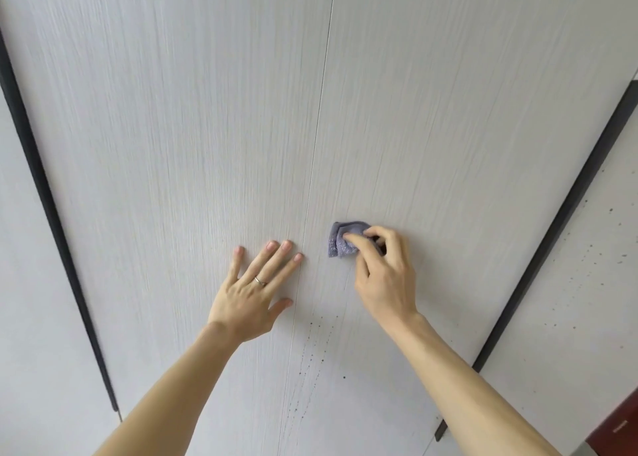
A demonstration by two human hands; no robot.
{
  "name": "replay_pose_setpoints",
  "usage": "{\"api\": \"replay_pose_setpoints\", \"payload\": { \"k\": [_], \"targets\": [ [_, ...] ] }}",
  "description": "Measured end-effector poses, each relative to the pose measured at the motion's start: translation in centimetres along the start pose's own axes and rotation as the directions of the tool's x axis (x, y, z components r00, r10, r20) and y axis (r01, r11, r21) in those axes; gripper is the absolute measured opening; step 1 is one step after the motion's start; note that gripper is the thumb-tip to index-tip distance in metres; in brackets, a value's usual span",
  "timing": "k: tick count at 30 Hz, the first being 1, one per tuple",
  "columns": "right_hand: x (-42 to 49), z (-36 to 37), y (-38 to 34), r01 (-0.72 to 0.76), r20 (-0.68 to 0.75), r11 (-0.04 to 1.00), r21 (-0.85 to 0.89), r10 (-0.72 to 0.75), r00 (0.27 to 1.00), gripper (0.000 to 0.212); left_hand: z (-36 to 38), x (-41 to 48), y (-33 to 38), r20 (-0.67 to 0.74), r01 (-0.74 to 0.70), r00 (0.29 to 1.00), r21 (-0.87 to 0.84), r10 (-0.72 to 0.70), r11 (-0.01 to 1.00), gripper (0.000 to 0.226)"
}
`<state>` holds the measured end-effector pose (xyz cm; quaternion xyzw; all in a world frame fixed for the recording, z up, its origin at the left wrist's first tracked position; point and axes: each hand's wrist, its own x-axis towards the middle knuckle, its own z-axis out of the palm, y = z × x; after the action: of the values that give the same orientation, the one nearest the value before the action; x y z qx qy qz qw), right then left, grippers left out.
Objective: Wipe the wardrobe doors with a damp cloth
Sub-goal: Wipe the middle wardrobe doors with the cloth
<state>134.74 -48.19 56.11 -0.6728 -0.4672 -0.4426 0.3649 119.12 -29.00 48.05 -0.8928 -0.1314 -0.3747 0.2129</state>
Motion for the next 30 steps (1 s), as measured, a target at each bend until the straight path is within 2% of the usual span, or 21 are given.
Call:
{"api": "replay_pose_setpoints", "payload": {
  "k": [3, 6, 9, 11, 14, 18, 22, 27, 30],
  "targets": [
    [-1.3, 0.4, 0.7, 0.06, 0.011, 0.998, -0.01, -0.06, 0.998, 0.033, -0.2, 0.0, 0.2, -0.026, 0.011, 1.0, -0.009, -0.011, 1.0, 0.083],
    [-6.3, 0.9, 1.9, 0.135, 0.214, 0.99, -0.027, -0.127, 0.969, 0.028, -0.5, 0.0, 1.4, -0.042, 0.039, 0.998, -0.047, -0.041, 0.998, 0.084],
    [-9.7, -0.1, 3.6, 0.093, 0.348, 0.995, -0.025, -0.078, 0.934, 0.033, -1.1, 0.3, 3.2, -0.009, 0.109, 0.994, -0.12, -0.111, 0.987, 0.085],
    [-10.5, -1.4, 5.4, 0.034, 0.321, 0.998, -0.059, -0.013, 0.947, 0.023, -1.4, 0.5, 4.1, 0.024, 0.157, 0.988, -0.174, -0.155, 0.972, 0.076],
    [-10.9, -4.4, 9.7, -0.086, 0.258, 0.989, -0.12, 0.114, 0.959, 0.022, -1.4, 0.8, 5.2, 0.066, 0.211, 0.977, -0.195, -0.202, 0.958, 0.07],
    [-10.9, -7.6, 14.0, -0.212, 0.146, 0.964, -0.161, 0.236, 0.961, 0.028, -0.8, 0.7, 5.9, 0.1, 0.284, 0.958, -0.177, -0.27, 0.942, 0.071],
    [-11.7, -8.7, 16.0, -0.365, 0.087, 0.917, -0.158, 0.381, 0.92, 0.039, -0.5, 1.5, 8.0, 0.122, 0.368, 0.929, -0.203, -0.349, 0.908, 0.074],
    [-13.8, -7.1, 15.7, -0.348, 0.064, 0.932, -0.102, 0.356, 0.932, 0.04, -0.6, 1.9, 9.8, 0.153, 0.441, 0.896, -0.203, -0.417, 0.874, 0.077],
    [-14.7, -5.7, 14.3, -0.317, 0.088, 0.949, -0.011, 0.316, 0.945, 0.035, -0.7, 2.1, 10.5, 0.178, 0.485, 0.872, -0.187, -0.457, 0.854, 0.077]
  ]
}}
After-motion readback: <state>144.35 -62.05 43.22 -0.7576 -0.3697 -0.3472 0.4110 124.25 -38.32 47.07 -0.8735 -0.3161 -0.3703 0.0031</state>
